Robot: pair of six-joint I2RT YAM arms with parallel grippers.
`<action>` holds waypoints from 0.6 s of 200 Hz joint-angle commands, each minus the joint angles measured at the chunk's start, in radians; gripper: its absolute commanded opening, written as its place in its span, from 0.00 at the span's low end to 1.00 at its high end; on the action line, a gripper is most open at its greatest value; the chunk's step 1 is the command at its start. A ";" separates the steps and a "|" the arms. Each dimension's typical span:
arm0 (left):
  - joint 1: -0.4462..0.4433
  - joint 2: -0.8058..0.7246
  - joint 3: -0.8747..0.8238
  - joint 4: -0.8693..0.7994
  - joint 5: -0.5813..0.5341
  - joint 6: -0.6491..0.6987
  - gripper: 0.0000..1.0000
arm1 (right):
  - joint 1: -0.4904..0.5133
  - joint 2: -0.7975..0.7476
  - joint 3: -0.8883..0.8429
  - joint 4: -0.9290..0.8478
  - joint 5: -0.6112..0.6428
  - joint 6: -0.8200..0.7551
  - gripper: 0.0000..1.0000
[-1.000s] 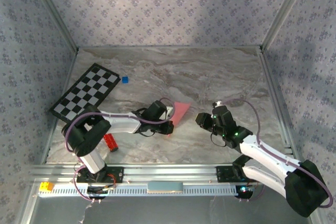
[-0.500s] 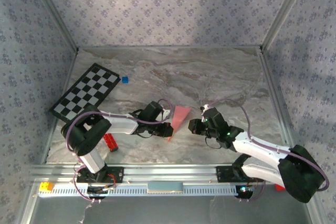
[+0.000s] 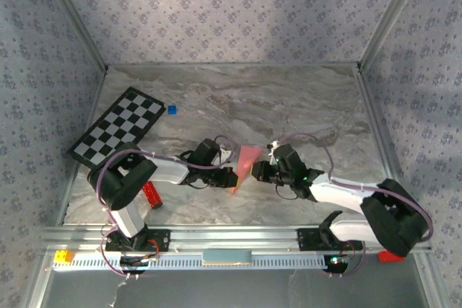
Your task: Fold a paper plane with a square sheet of paper (pick it up from the middle)
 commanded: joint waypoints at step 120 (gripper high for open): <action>0.044 0.083 0.037 -0.085 0.092 0.042 0.00 | -0.026 0.206 0.107 0.126 -0.106 -0.011 0.10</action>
